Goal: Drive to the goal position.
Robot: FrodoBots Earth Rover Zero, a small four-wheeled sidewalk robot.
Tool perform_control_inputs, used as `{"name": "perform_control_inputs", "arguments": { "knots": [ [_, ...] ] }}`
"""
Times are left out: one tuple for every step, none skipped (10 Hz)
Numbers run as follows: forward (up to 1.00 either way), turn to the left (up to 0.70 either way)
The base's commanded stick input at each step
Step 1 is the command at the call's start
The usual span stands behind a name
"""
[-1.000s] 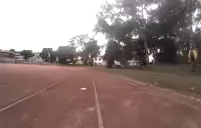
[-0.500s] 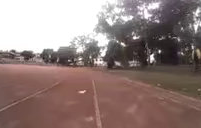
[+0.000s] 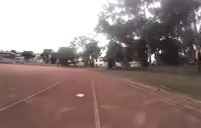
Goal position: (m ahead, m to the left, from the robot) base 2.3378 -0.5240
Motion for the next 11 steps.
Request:
{"name": "perform_control_inputs", "arguments": {
  "knots": [
    [0.50, 0.00],
    [0.50, 0.00],
    [0.50, 0.00],
    [0.50, 0.00],
    [0.50, 0.00],
    [0.50, 0.00],
    [0.50, 0.00],
    [0.50, 0.00],
    [0.50, 0.00],
    [0.50, 0.00],
    [0.50, 0.00]
  ]
}}
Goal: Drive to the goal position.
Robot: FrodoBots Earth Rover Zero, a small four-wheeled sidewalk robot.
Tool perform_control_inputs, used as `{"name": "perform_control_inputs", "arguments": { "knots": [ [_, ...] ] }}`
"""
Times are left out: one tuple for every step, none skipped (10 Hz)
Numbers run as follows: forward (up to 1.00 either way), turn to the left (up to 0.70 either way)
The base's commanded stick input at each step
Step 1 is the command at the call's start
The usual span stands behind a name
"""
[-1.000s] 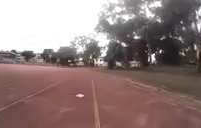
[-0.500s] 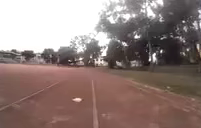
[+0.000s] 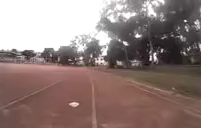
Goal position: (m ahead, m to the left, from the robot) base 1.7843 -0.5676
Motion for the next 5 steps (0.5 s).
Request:
{"name": "perform_control_inputs", "arguments": {
  "knots": [
    [0.50, 0.00],
    [0.50, 0.00],
    [0.50, 0.00],
    [0.50, 0.00],
    [0.50, 0.00]
  ]
}}
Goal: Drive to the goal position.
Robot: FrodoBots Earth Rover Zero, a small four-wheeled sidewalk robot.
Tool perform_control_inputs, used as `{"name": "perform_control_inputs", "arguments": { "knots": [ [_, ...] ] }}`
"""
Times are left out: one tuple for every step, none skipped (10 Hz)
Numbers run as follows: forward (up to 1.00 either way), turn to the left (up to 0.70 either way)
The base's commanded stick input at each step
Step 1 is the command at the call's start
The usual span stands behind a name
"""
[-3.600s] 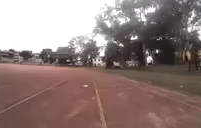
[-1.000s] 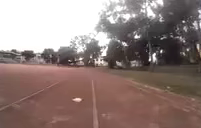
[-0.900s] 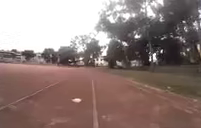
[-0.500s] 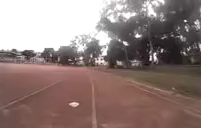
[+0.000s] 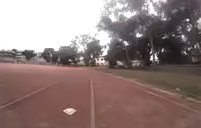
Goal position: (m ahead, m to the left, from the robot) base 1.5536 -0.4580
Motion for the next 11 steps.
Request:
{"name": "perform_control_inputs", "arguments": {
  "knots": [
    [0.50, 0.00],
    [0.50, 0.00],
    [0.50, 0.00],
    [0.50, 0.00],
    [0.50, 0.00],
    [0.50, 0.00],
    [0.50, 0.00],
    [0.50, 0.00],
    [0.50, 0.00],
    [0.50, 0.00],
    [0.50, 0.00]
  ]
}}
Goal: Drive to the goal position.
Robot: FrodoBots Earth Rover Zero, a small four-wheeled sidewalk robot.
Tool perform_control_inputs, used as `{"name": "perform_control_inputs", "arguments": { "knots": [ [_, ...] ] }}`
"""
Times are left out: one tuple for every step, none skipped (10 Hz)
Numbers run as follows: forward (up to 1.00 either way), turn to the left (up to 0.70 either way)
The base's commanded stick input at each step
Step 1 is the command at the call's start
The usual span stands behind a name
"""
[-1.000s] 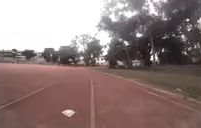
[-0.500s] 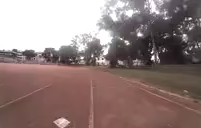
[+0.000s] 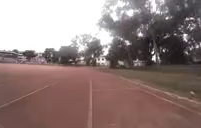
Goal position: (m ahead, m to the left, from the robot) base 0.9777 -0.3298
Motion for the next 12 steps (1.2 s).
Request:
{"name": "perform_control_inputs", "arguments": {
  "knots": [
    [0.50, 0.00],
    [0.50, 0.00],
    [0.50, 0.00],
    [0.50, 0.00],
    [0.50, 0.00],
    [0.50, 0.00],
    [0.50, 0.00],
    [0.50, 0.00],
    [0.50, 0.00],
    [0.50, 0.00],
    [0.50, 0.00],
    [0.50, 0.00]
  ]
}}
